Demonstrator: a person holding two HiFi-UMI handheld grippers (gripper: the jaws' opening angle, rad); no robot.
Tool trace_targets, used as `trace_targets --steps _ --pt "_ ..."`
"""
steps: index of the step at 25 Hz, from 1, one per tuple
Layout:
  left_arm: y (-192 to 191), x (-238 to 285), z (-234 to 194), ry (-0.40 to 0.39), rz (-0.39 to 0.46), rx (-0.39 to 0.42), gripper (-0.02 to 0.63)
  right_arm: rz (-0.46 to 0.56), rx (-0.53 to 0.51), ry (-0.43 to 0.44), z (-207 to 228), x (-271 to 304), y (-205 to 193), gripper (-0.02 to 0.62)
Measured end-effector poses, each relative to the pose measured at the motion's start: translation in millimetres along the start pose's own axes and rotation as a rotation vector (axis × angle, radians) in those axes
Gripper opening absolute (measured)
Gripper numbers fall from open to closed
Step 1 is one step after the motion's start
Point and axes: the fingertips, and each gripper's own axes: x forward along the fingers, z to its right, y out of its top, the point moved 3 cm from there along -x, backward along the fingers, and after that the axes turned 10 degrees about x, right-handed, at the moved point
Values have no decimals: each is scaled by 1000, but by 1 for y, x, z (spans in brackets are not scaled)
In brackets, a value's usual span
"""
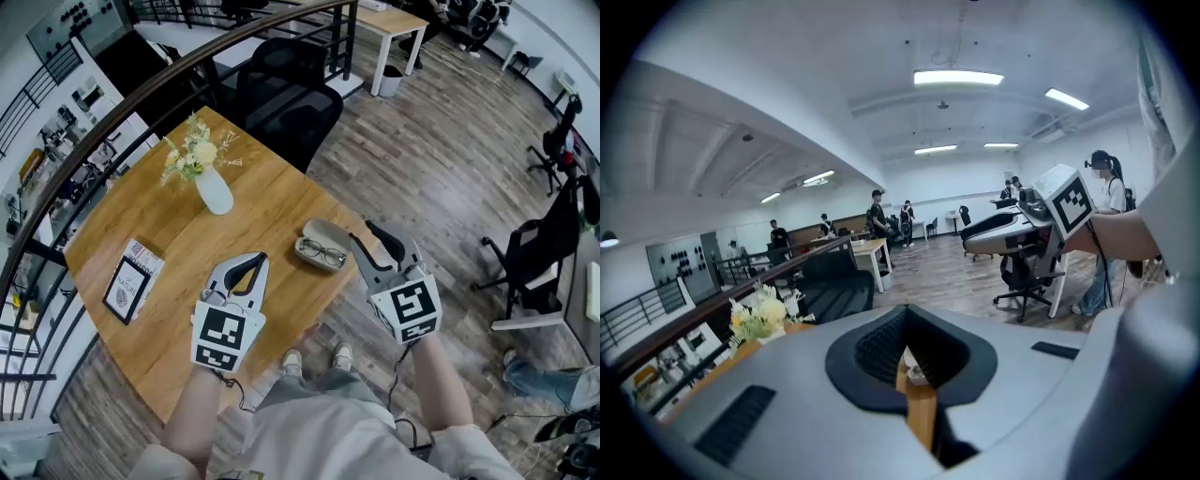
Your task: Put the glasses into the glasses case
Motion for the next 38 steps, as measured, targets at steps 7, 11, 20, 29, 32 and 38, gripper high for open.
trace_targets --steps 7,11,20,29,32,38 --pt "65 -33 -12 65 139 96 15 153 -15 42 -16 -46 64 138" --pt "93 -53 -17 112 193 47 15 198 89 41 -17 -69 86 126" --pt "111 -86 -19 168 281 46 15 273 129 9 -19 -116 113 81" --pt "110 -89 -7 156 282 55 15 290 177 32 -23 -136 110 44" --pt "103 -83 1 134 274 9 15 267 206 37 -25 -132 97 42" --pt "88 -77 11 120 218 -25 15 205 197 44 -24 -128 78 34"
